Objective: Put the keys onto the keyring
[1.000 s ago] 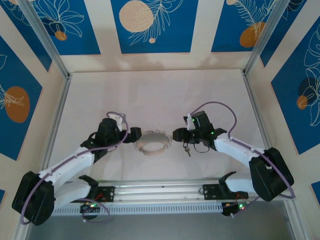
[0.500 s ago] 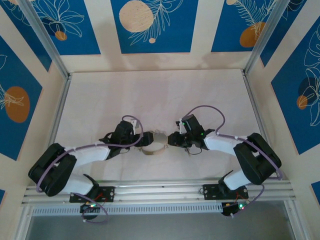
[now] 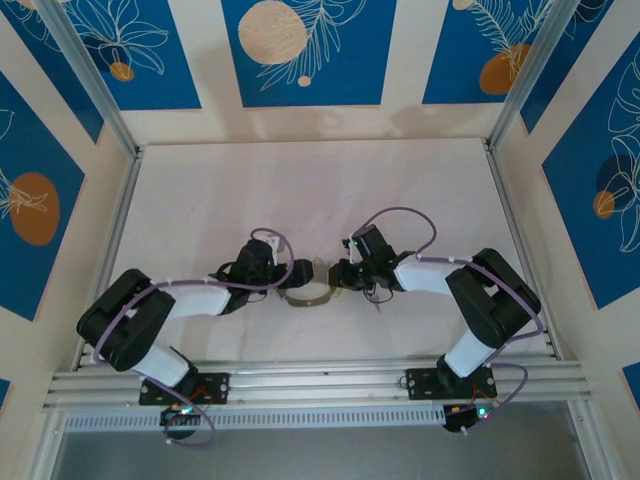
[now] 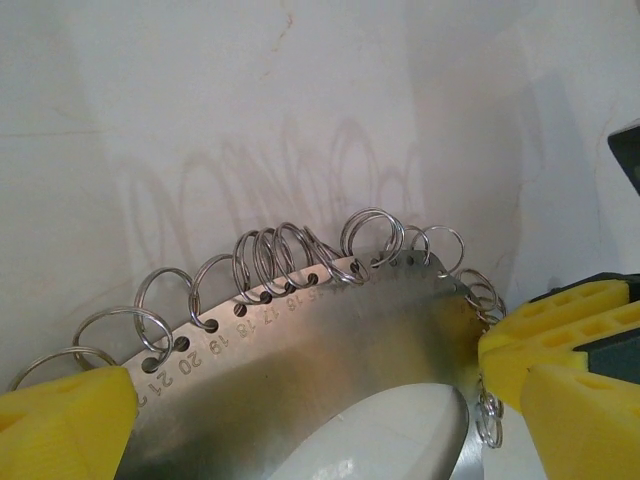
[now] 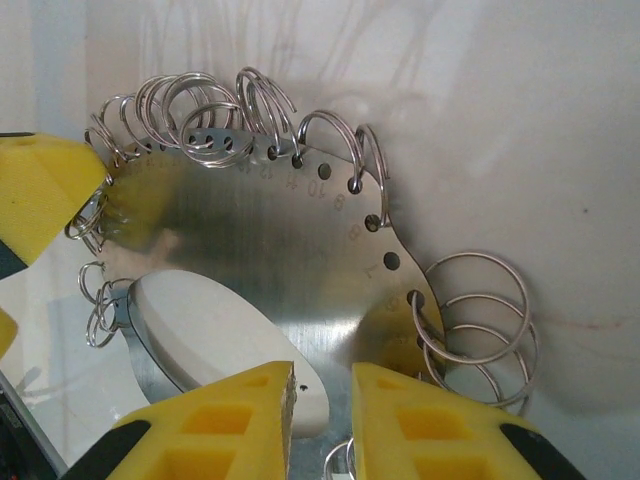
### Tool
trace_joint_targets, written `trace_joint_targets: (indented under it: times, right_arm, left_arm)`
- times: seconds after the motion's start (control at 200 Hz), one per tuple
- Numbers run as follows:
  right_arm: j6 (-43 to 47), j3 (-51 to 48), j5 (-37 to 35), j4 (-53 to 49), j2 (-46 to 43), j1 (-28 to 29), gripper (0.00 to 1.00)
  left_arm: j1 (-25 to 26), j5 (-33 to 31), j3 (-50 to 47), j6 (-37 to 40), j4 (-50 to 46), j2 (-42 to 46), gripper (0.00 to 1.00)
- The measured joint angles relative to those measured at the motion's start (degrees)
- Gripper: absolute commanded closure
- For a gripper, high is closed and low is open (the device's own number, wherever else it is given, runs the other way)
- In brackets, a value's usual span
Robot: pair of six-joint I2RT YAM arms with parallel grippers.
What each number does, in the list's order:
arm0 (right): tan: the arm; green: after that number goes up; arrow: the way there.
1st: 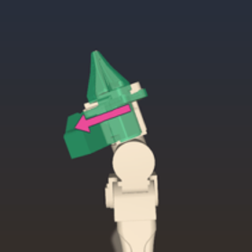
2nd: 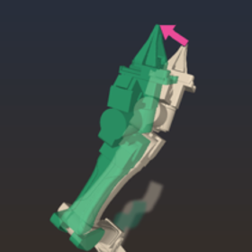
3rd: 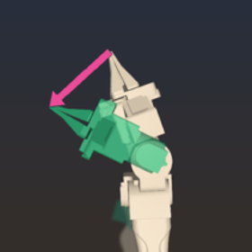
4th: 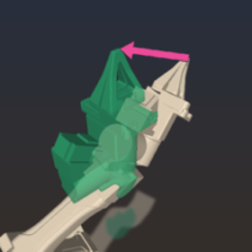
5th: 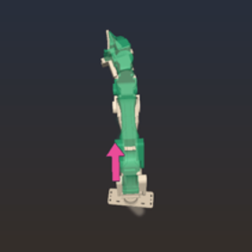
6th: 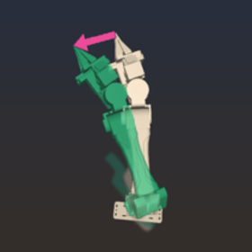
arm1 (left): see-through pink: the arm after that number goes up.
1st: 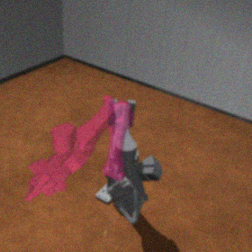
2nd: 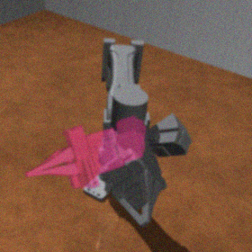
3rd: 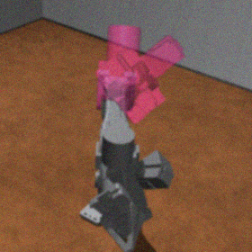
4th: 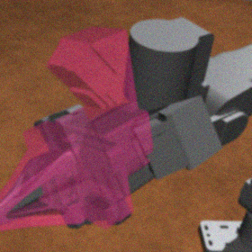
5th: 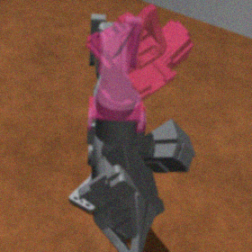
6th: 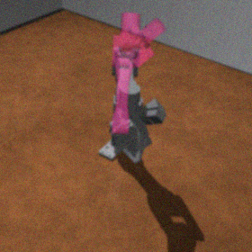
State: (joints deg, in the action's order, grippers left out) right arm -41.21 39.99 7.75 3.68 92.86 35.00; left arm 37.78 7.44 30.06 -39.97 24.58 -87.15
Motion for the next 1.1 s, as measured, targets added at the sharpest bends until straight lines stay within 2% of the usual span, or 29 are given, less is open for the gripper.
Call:
trace_joint_targets:
  times: [0.26,0.485,0.615,0.68,0.77,0.94,1.1]
  right_arm:
    - [-0.4,4.3,-0.2,1.0,4.9,-2.1,0.8]
    - [-0.8,9.4,0.2,2.4,10.0,-4.9,0.82]
    - [-0.8,11.5,0.8,3.1,11.5,-6.1,0.79]
    - [-0.8,11.6,1.3,3.2,11.3,-6.6,0.74]
    - [-0.4,11.6,1.4,2.7,9.6,-7.0,0.61]
    - [0.4,10.2,1.1,1.1,-0.5,-7.3,0.39]
    - [0.8,7.7,1.3,0.3,-6.1,-7.0,0.34]
  left_arm:
    - [-0.7,0.0,3.2,1.2,2.3,-4.3,0.01]
    - [-4.5,1.9,6.5,2.5,4.7,-8.6,0.01]
    - [-7.1,3.8,9.1,3.3,5.0,-10.9,0.01]
    - [-8.3,4.7,10.2,3.8,4.6,-11.5,0.01]
    - [-9.9,5.8,11.8,4.6,3.2,-11.6,0.01]
    - [-10.6,7.6,14.1,6.8,-0.7,-8.9,0.0]
    - [-10.6,9.9,14.0,7.1,-2.7,-2.0,0.0]
